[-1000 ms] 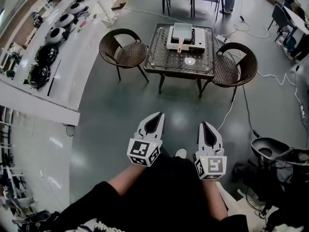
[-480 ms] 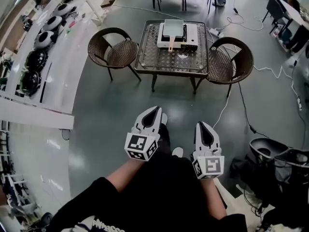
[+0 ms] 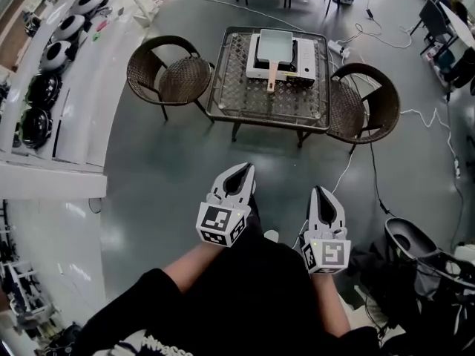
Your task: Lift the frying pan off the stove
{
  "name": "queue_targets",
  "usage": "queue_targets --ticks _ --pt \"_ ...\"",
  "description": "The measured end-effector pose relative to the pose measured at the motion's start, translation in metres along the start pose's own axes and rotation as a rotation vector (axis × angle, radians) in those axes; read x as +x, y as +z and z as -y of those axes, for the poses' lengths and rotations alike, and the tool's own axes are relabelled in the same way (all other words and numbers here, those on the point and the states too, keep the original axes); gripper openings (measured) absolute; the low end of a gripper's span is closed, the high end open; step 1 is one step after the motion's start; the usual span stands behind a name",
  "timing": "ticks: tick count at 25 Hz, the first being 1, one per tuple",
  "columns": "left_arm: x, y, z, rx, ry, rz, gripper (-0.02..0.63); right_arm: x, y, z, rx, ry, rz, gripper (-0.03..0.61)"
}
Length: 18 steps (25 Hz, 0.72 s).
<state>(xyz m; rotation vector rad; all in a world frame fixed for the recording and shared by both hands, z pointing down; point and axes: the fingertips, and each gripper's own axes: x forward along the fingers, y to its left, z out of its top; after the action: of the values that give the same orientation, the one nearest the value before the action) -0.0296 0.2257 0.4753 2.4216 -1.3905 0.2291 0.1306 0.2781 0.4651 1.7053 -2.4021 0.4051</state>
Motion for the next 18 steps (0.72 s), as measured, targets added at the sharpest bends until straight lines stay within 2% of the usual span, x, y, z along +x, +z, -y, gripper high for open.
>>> queue_targets --ticks 4,9,13,18 --pt "0.030 0.012 -0.029 -0.029 -0.026 -0.010 0.015 0.053 0.020 0.001 0.050 -0.010 -0.031 0.032" --pt "0.059 0.029 -0.061 -0.036 -0.055 -0.026 0.015 0.111 0.044 -0.010 0.060 -0.010 -0.032 0.032" --pt "0.075 0.052 -0.079 0.004 -0.091 -0.015 0.015 0.141 0.056 -0.018 0.046 -0.013 -0.060 0.032" --pt "0.093 0.067 -0.111 -0.004 -0.099 -0.014 0.015 0.168 0.066 -0.020 0.030 -0.036 -0.074 0.032"
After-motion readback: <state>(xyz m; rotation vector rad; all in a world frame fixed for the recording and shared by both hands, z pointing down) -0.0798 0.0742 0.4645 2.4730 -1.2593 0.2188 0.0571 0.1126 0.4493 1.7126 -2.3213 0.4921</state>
